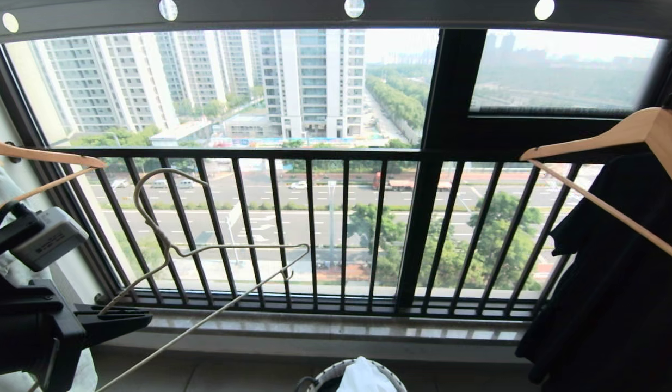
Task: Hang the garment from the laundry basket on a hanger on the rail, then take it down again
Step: Pick up clothes from the basket
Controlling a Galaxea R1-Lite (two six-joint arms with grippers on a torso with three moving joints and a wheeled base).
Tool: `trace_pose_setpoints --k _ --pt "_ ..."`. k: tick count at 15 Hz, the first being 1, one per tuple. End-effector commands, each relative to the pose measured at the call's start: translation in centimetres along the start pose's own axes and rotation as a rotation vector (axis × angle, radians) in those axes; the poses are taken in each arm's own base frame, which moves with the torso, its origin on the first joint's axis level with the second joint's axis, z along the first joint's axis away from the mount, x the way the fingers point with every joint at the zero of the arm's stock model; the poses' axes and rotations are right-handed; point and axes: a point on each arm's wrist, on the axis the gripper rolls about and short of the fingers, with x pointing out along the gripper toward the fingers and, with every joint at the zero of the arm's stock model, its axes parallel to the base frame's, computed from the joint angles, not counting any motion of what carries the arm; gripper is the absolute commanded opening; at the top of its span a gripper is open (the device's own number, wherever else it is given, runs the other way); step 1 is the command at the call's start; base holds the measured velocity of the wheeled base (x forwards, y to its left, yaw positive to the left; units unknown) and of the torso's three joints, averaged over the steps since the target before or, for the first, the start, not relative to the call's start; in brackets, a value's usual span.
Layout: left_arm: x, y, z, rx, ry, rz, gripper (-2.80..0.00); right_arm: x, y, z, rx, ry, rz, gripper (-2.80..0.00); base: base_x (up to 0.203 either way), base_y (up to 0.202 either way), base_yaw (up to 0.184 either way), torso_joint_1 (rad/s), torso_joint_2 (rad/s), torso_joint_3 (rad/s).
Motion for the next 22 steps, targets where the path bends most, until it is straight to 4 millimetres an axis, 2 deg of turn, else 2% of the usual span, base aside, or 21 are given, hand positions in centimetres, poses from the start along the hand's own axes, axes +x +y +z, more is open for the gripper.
trace_pose_setpoints --k 1,5,22 --pt "0.08 0.07 0.09 0.007 -0.01 0.001 -2.8 0.01 0.0 -0.02 -0.001 0.001 0.0 -2.8 0.0 0.0 0.0 -0.134 0.32 0.159" --pt "0.61 0.23 -0.23 0.024 -0.039 0.009 -2.8 0.01 0.0 0.01 0.0 0.001 0.0 -2.8 0.0 0.0 0.0 -0.146 0.31 0.164" --pt "0.55 0.12 -0.31 0.025 -0.041 0.004 -2.8 0.02 0.0 -0.03 -0.001 0.002 0.0 -2.8 0.0 0.0 0.0 -0.163 0.36 0.199"
